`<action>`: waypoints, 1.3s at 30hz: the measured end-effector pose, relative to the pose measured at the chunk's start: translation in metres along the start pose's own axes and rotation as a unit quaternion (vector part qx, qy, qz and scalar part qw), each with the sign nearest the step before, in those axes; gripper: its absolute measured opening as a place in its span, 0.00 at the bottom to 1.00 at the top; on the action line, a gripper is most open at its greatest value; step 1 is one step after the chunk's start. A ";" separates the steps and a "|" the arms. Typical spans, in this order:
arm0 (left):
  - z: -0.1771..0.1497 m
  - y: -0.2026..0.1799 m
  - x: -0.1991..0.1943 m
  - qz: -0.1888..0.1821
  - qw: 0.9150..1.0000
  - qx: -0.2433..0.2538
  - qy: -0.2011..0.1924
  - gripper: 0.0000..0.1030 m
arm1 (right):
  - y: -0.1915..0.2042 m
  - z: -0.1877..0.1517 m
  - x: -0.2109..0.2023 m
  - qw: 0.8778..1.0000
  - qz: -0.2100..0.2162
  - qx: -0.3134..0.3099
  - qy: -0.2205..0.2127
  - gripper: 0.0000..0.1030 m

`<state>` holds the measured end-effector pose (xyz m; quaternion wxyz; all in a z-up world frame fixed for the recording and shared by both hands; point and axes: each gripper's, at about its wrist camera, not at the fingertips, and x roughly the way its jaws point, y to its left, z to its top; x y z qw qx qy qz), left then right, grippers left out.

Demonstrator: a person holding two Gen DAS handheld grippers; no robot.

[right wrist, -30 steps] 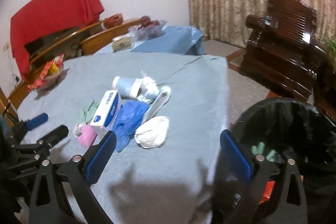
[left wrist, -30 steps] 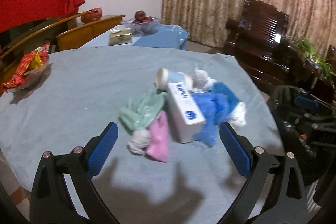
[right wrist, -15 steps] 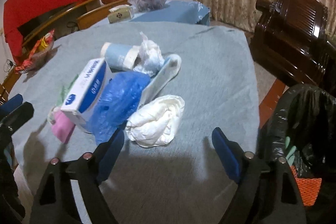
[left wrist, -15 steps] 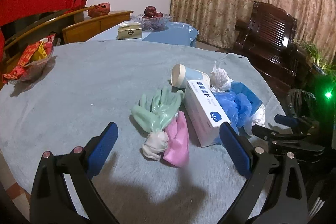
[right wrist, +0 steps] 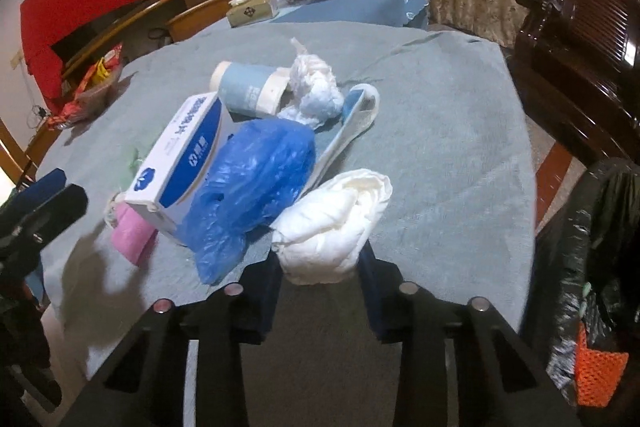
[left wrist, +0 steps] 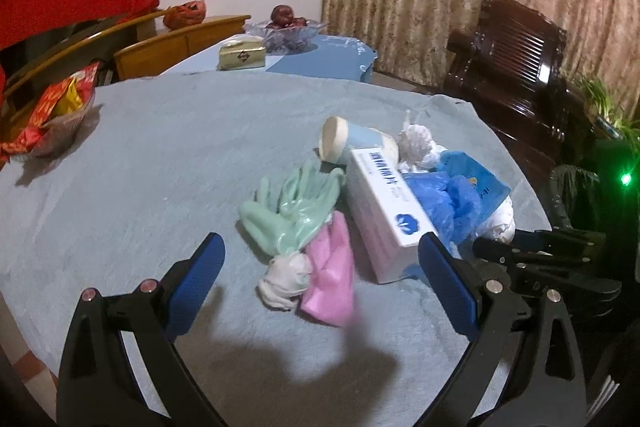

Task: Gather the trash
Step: 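Move the right gripper to the white crumpled tissue and grasp it, then grasp the white alcohol pad box with the left gripper while the right gripper holds the tissue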

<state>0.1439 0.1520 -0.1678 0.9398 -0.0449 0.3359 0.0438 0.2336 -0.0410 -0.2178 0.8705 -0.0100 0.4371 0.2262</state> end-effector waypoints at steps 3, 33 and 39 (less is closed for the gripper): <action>0.002 -0.010 0.001 -0.012 1.000 0.005 -0.003 0.92 | -0.005 0.000 -0.012 1.000 -0.003 0.010 -0.006 0.35; -0.002 -0.042 0.034 -0.039 0.999 0.027 0.026 0.29 | -0.021 0.005 -0.043 0.999 0.001 0.027 -0.038 0.35; -0.010 -0.047 0.051 -0.038 0.998 0.021 0.055 0.42 | -0.022 0.001 -0.043 0.999 0.001 0.033 -0.030 0.35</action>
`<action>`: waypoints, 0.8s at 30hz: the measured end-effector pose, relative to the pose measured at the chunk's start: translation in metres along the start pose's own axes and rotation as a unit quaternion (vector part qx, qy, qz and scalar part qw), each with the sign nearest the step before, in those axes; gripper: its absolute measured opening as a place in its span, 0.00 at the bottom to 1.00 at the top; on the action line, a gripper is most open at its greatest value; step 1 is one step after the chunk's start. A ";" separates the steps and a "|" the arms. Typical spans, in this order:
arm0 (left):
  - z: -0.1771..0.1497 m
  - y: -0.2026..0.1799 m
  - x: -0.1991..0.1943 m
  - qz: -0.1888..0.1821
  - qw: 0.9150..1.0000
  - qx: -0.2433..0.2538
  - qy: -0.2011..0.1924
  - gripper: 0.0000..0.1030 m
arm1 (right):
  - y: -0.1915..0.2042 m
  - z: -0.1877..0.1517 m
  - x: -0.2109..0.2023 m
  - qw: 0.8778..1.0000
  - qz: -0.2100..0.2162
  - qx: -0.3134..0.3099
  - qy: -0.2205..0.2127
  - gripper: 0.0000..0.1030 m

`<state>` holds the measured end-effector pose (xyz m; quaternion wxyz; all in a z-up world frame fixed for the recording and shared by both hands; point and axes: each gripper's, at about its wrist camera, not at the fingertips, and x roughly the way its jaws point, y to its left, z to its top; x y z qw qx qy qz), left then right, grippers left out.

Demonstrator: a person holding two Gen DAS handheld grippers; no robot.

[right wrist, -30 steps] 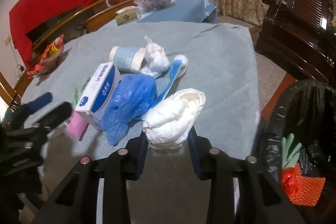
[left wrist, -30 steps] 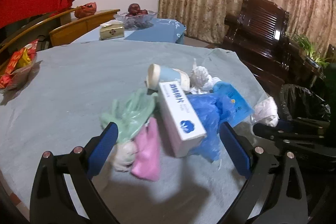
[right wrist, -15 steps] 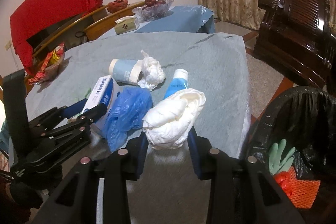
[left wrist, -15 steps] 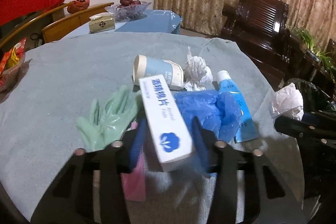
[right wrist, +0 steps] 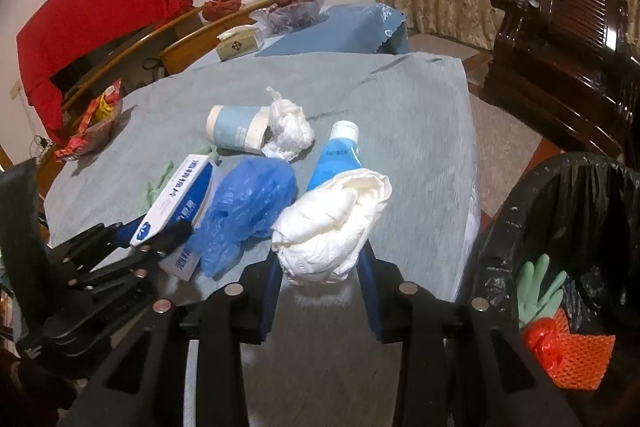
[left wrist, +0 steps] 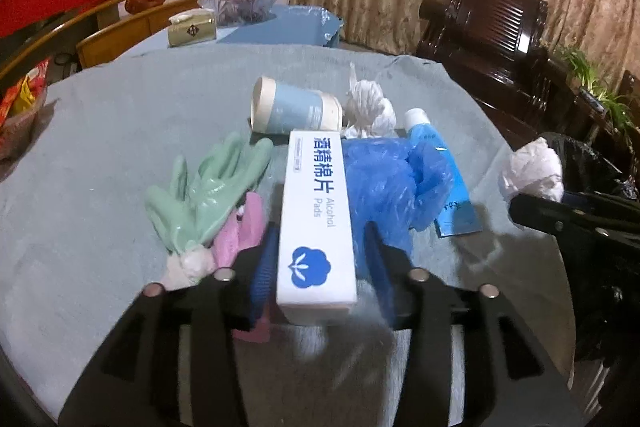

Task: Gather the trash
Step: 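Grasp the white alcohol pad box with the left gripper while the right gripper holds the tissue, then carry the box and tissue over the bin and open both grippers to drop them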

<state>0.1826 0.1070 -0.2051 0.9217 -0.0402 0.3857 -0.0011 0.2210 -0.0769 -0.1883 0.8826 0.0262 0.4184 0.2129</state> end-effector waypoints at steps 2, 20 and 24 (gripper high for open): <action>0.000 0.000 0.004 0.000 1.000 0.001 0.003 0.35 | -0.001 -0.001 -0.002 1.000 0.001 0.002 -0.001 0.35; 0.031 -0.031 -0.096 -0.014 0.996 0.024 -0.089 0.28 | -0.006 0.011 -0.090 0.996 -0.005 0.004 -0.085 0.35; 0.040 -0.058 -0.106 -0.041 0.993 0.039 -0.100 0.28 | -0.019 0.009 -0.118 0.994 -0.020 0.012 -0.107 0.35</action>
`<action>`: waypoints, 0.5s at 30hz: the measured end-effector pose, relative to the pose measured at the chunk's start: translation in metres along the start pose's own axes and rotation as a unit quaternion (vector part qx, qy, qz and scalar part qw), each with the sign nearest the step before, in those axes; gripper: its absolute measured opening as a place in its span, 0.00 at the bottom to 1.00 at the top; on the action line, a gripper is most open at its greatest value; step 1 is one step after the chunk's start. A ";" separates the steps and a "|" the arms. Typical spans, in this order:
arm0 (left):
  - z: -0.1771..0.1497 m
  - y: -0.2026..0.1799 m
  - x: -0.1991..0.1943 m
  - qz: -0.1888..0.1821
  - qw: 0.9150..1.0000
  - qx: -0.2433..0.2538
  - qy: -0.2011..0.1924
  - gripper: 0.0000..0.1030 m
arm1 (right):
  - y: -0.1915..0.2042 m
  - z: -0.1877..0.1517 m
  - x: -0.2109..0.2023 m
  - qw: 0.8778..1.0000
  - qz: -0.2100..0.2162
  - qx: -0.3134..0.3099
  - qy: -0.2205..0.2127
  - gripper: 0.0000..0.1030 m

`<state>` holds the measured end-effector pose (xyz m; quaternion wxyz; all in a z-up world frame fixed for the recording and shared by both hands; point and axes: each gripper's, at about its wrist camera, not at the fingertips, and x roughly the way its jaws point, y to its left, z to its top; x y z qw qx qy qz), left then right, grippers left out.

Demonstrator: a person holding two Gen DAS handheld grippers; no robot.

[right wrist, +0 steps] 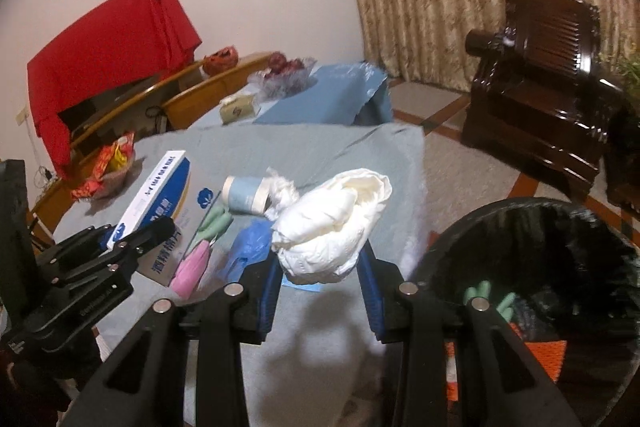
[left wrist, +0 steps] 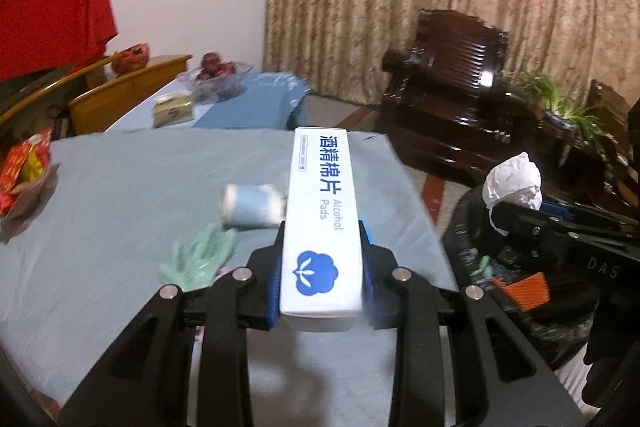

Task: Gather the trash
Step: 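Carry the box and tissue over the bin and open both grippers to drop them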

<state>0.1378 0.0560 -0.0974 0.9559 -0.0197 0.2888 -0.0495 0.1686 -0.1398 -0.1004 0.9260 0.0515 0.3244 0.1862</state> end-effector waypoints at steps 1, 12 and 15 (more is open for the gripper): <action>0.002 -0.007 -0.001 -0.007 1.000 0.004 -0.003 0.28 | -0.004 0.000 -0.005 1.000 -0.004 0.001 -0.004 0.35; 0.012 -0.084 0.005 -0.076 0.996 0.041 -0.012 0.28 | -0.067 -0.010 -0.059 0.996 -0.078 0.036 -0.028 0.35; 0.009 -0.103 0.010 -0.091 0.994 0.053 -0.007 0.28 | -0.085 -0.015 -0.065 0.994 -0.096 0.046 -0.027 0.35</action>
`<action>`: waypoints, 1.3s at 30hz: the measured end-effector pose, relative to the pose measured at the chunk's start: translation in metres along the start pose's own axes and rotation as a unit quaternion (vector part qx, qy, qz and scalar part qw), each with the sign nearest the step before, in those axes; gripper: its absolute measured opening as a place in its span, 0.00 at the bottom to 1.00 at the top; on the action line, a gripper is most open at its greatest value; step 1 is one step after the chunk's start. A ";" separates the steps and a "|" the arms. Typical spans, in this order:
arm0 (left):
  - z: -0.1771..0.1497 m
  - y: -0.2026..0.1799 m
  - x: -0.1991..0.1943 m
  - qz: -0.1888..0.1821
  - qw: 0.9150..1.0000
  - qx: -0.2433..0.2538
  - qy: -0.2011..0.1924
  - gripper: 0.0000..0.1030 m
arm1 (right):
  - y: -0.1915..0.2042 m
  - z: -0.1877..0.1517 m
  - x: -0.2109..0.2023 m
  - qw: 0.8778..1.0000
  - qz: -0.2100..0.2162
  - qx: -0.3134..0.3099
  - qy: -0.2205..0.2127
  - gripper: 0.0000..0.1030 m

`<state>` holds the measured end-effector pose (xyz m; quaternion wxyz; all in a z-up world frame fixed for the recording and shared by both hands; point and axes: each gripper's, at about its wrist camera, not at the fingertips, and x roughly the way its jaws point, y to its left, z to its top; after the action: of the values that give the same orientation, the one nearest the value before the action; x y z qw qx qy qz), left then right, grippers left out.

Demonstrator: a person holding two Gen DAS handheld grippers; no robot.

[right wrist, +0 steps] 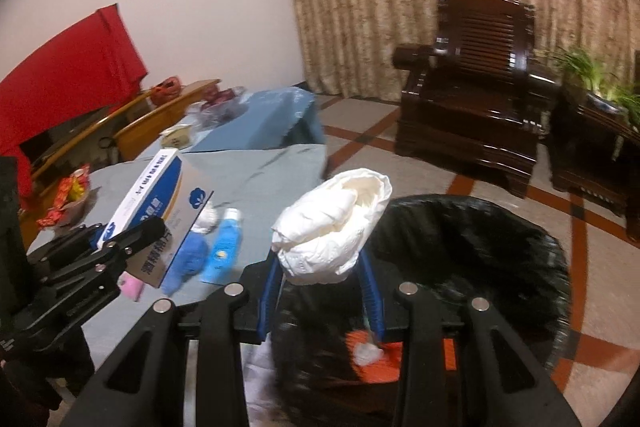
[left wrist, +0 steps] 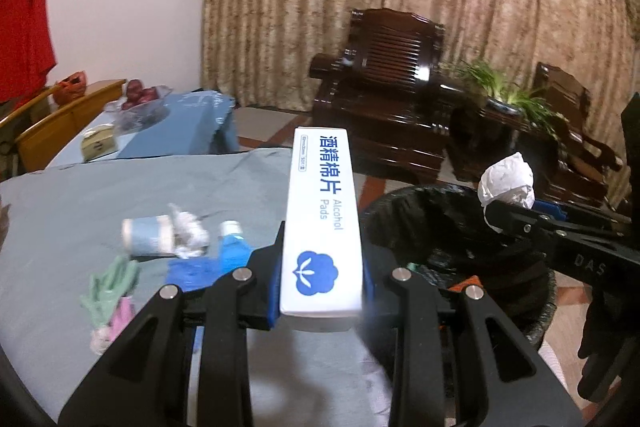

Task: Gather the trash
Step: 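Carry the box and tissue over the bin and open both grippers to drop them, then move the left gripper to the green glove and grasp its cuff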

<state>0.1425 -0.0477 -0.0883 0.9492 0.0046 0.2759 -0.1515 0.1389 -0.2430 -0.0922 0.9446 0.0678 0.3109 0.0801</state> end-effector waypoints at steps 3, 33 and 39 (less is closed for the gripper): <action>0.002 -0.017 0.010 -0.018 1.000 0.014 0.005 0.28 | -0.020 -0.004 -0.003 1.000 -0.020 0.011 0.001 0.35; -0.014 -0.001 0.023 -0.019 1.000 0.003 0.023 0.92 | -0.045 -0.016 -0.004 0.998 -0.054 0.042 -0.005 0.94; -0.028 0.044 -0.009 0.039 0.999 -0.021 0.016 0.92 | -0.002 -0.013 0.009 1.000 -0.020 0.016 -0.003 0.94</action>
<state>0.1328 -0.0007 -0.1108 0.9498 -0.0025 0.2936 -0.1080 0.1385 -0.2426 -0.1085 0.9456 0.0769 0.3110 0.0561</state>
